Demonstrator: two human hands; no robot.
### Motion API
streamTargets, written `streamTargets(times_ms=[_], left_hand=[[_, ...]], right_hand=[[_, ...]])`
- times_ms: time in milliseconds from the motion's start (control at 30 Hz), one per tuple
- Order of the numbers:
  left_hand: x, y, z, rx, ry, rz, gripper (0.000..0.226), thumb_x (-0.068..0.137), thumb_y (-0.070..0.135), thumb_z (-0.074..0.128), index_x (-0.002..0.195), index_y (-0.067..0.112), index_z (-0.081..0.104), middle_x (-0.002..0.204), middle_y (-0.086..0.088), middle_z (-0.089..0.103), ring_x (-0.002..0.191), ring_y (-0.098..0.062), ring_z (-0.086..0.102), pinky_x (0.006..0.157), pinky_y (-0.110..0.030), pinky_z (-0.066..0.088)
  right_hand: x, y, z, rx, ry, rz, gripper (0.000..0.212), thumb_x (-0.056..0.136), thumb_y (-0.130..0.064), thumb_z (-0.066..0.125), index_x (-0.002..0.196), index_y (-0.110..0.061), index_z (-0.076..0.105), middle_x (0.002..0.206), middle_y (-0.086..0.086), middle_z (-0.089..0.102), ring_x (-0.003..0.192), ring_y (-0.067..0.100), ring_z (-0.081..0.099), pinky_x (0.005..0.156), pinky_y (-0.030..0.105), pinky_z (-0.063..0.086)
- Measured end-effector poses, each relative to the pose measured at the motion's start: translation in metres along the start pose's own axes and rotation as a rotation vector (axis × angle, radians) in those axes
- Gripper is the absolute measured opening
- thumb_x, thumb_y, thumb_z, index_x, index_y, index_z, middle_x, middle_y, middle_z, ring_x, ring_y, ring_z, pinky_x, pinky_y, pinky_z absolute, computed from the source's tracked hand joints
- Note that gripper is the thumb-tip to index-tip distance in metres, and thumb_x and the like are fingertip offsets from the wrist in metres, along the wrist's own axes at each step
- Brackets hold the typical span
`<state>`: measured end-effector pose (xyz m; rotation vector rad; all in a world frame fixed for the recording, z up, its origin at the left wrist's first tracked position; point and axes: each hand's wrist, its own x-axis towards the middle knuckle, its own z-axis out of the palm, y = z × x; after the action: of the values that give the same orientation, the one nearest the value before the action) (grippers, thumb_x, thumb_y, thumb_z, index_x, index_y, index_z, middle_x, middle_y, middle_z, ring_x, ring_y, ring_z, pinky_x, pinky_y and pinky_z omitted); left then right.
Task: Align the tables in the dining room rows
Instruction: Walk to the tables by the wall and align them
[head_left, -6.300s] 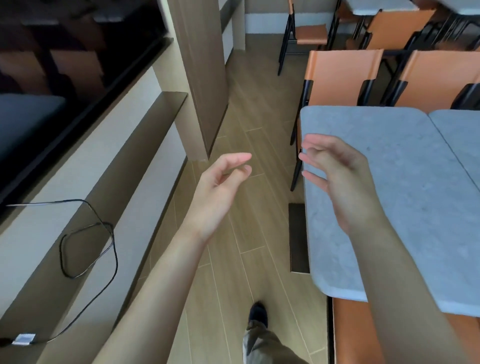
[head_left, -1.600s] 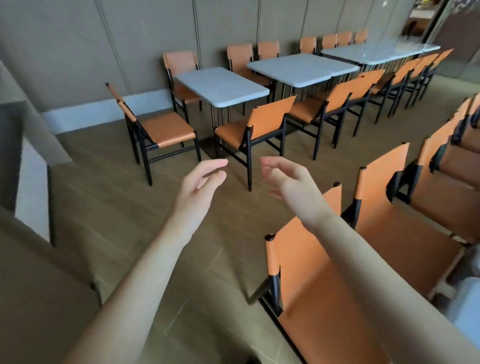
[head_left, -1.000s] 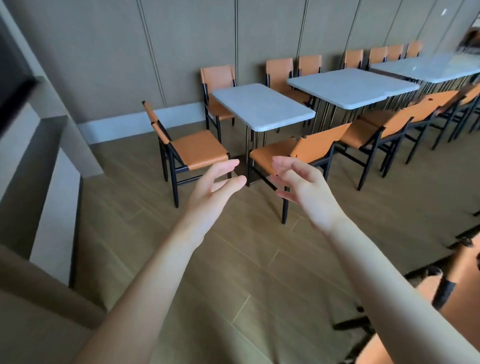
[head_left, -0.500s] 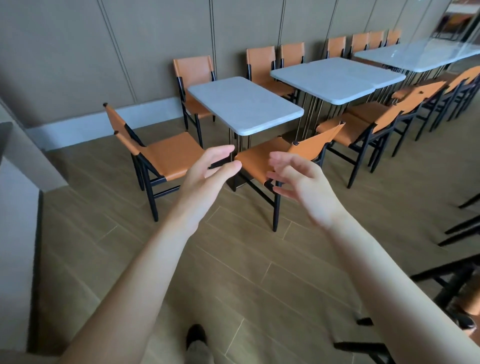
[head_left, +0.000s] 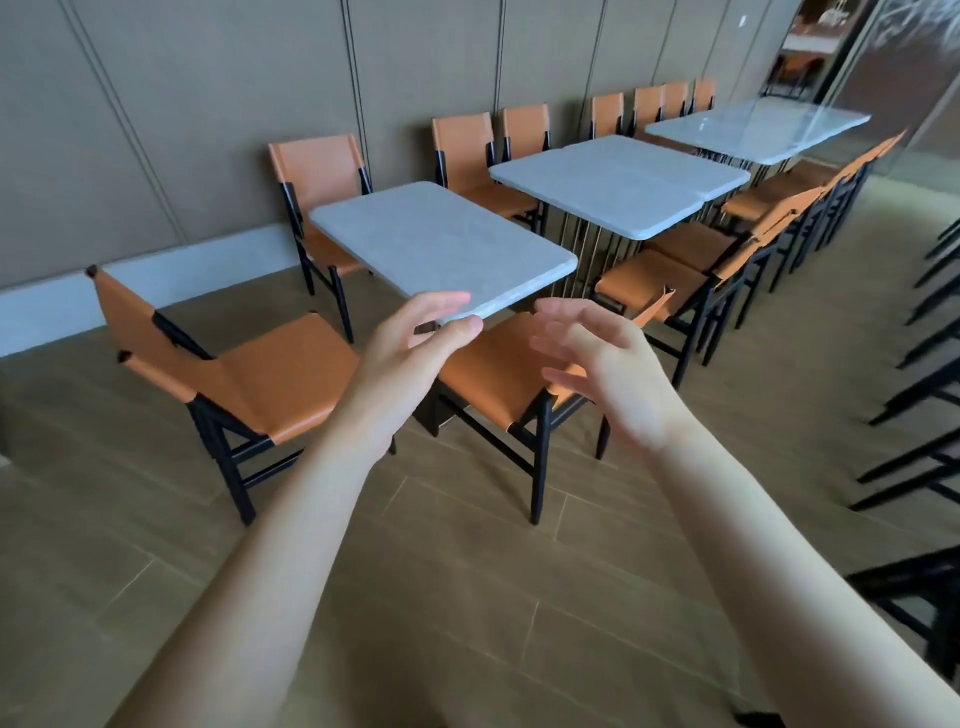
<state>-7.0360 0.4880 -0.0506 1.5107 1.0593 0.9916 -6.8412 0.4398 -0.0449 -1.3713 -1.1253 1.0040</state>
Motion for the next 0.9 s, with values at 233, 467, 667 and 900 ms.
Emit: streamTargets(times_ms=[233,467,667,900], left_hand=[[0.090,0.001,0.013,0.000,-0.110,0.049,0.040,0.079,0.054,0.061,0.116,0.043,0.067,0.121,0.028,0.064,0.120,0.001,0.059,0.110,-0.039,0.046],[0.158,0.001,0.058,0.015,-0.220,0.068,0.045,0.080,0.055,0.058,0.122,0.040,0.065,0.124,0.026,0.062,0.122,0.001,0.057,0.111,-0.039,0.044],[0.219,0.006,0.120,-0.006,-0.248,0.091,0.036,0.088,0.048,0.058,0.122,0.039,0.065,0.123,0.026,0.062,0.123,0.003,0.055,0.107,-0.029,0.044],[0.303,0.024,0.233,0.012,-0.269,0.101,0.024,0.099,0.036,0.057,0.122,0.035,0.064,0.117,0.026,0.061,0.111,0.013,0.053,0.090,-0.016,0.042]], right_hand=[[0.056,0.001,-0.017,-0.025,0.134,0.028,0.021,0.101,-0.019,0.056,0.116,-0.023,0.070,0.121,-0.002,0.069,0.114,0.013,0.067,0.100,0.041,0.055],[0.101,0.009,-0.061,-0.022,0.237,0.030,0.021,0.102,-0.018,0.054,0.113,-0.024,0.071,0.122,0.007,0.070,0.113,0.017,0.068,0.099,0.041,0.055],[0.149,0.009,-0.131,-0.046,0.289,0.009,0.020,0.102,-0.020,0.054,0.112,-0.024,0.071,0.122,0.001,0.069,0.111,0.011,0.069,0.099,0.040,0.056],[0.212,0.015,-0.240,-0.062,0.302,0.010,0.021,0.102,-0.018,0.053,0.113,-0.022,0.070,0.122,0.000,0.070,0.116,0.014,0.066,0.101,0.040,0.054]])
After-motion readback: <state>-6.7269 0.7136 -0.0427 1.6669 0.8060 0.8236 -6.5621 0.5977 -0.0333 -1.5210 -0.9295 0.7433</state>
